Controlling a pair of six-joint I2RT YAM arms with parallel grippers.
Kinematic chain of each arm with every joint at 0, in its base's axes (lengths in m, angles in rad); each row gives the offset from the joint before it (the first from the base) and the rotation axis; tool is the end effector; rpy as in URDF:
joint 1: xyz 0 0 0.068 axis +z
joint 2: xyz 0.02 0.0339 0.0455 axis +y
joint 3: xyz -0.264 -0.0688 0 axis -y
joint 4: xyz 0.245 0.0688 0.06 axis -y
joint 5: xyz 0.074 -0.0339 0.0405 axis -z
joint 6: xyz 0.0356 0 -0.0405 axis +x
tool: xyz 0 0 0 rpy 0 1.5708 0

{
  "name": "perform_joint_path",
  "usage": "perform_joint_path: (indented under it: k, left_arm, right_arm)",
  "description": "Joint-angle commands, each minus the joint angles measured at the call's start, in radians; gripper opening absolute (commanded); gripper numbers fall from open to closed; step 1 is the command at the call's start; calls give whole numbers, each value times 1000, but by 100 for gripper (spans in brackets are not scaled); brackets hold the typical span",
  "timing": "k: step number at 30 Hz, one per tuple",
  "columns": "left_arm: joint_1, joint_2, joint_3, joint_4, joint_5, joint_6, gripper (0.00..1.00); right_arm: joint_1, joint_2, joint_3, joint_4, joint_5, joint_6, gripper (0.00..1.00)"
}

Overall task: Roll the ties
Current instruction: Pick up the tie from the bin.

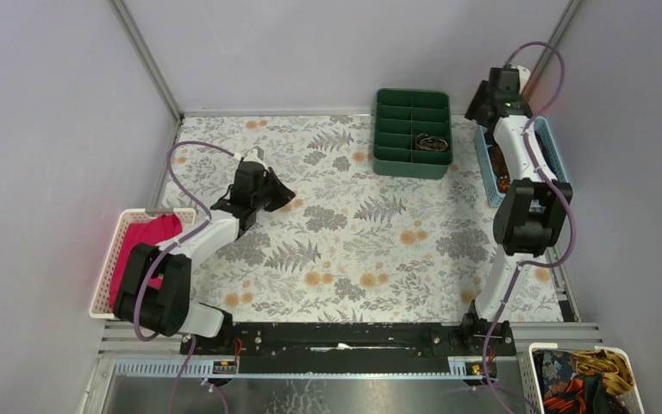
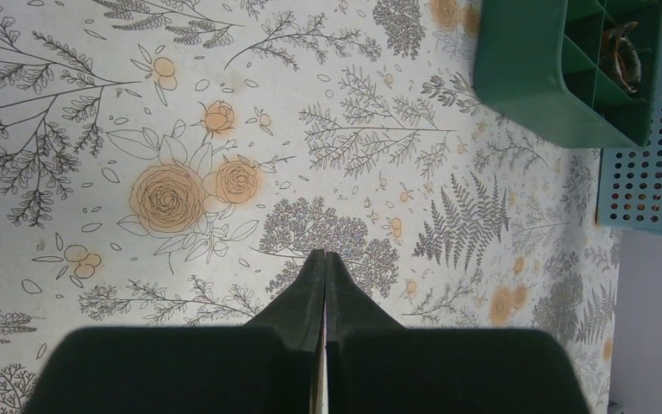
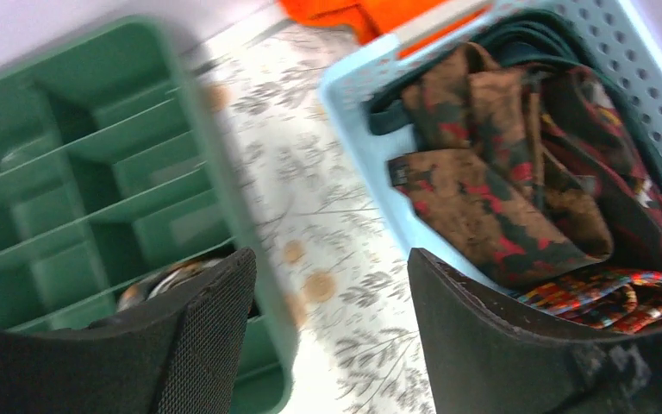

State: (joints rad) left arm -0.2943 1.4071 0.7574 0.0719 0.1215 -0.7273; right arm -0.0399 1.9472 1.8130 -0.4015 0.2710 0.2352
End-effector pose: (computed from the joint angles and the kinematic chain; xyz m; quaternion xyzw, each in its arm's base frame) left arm 0.2858 -0.0911 0.2138 -0.1603 0.8634 -0.2790 0.3887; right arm 0.4602 -0.0279 0.3304 0.1843 0.8438 -0.0690 0.4993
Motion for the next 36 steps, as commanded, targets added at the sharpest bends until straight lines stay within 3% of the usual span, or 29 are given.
perform_joint_path:
  k: [1, 5, 11, 21, 32, 36]
  left_arm:
    - [3, 24, 30, 54, 19, 15, 0]
    - [3, 36, 49, 33, 2, 32, 0]
    - [3, 44, 51, 15, -38, 62, 0]
    - [4, 117, 27, 63, 6, 74, 0]
    - [5, 181, 47, 52, -9, 93, 0]
    - [7, 198, 55, 47, -21, 97, 0]
  right_arm:
    - [-70, 89, 70, -79, 50, 41, 71]
    - [-129, 182, 127, -97, 43, 58, 59]
    - [-191, 232, 142, -67, 53, 68, 54]
    - [-224, 310, 242, -41, 199, 39, 60]
    - [-253, 509, 457, -72, 136, 33, 60]
    - [-255, 512, 444, -41, 69, 35, 43]
